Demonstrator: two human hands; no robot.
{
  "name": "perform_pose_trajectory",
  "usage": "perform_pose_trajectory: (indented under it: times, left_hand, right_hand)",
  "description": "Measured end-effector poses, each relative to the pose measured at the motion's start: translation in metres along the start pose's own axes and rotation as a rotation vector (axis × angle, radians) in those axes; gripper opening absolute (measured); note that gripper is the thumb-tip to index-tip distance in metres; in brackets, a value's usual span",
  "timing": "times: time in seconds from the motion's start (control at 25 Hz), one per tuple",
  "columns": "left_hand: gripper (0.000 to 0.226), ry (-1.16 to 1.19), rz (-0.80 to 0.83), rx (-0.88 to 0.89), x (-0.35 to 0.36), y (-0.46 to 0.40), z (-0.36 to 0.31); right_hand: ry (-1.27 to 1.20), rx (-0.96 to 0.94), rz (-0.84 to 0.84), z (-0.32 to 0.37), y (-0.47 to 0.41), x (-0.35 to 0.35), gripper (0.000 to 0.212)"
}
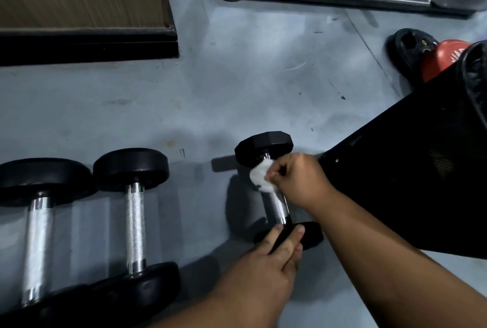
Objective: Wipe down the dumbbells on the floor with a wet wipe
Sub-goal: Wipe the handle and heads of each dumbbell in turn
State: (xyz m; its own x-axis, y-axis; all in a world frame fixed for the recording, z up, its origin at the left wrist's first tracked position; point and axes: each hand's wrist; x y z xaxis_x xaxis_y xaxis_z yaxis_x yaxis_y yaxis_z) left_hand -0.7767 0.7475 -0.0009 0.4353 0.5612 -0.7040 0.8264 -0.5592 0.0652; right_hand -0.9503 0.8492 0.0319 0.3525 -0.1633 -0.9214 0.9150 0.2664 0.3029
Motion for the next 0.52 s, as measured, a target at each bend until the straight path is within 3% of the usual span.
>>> perform_pose_trajectory:
  times: [0.12, 0.16, 0.2, 0.28, 0.4, 0.44, 0.52]
  left_hand:
    - [0.046, 0.134, -0.15, -0.169, -0.006, -0.006, -0.003]
    - [0.052, 0.164, -0.108, -0.219, -0.009, -0.008, -0.003]
    - [0.064, 0.107, -0.092, -0.126, -0.008, -0.012, -0.004]
    - [0.082, -0.045, 0.106, -0.026, -0.011, -0.016, -0.007]
    - [0.06, -0.115, 0.165, -0.15, -0.007, -0.013, -0.008]
    - [0.053, -0.079, 0.174, -0.215, -0.006, -0.013, -0.012]
    - [0.05, 0.004, 0.116, -0.17, -0.008, -0.019, -0.018]
  right_hand:
    - [-0.05, 0.037, -0.086, -0.002, -0.012, 0.004, 0.009]
    - [-0.084, 0.046, -0.076, -0.005, -0.007, 0.006, 0.011]
    - [-0.106, 0.052, -0.034, -0.01, 0.001, 0.005, 0.015]
    - [-0.082, 0.03, 0.159, -0.02, 0.02, -0.002, 0.021]
    - [0.091, -0.015, 0.423, -0.021, 0.035, -0.014, 0.018]
    - [0.097, -0.014, 0.411, -0.019, 0.034, -0.016, 0.017]
    - [0.049, 0.006, 0.273, -0.012, 0.022, -0.016, 0.015]
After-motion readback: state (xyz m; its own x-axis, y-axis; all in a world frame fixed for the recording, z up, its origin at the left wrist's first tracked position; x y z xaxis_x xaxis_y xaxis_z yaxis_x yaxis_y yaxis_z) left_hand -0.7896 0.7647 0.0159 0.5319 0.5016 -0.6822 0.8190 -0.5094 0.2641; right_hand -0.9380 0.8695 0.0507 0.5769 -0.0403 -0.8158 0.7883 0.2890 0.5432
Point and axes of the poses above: each hand's wrist, its own y-axis away from the middle knuckle, its own x-axis out of the palm, z = x × y, and after that the axes turned 12 degrees about y, right-handed
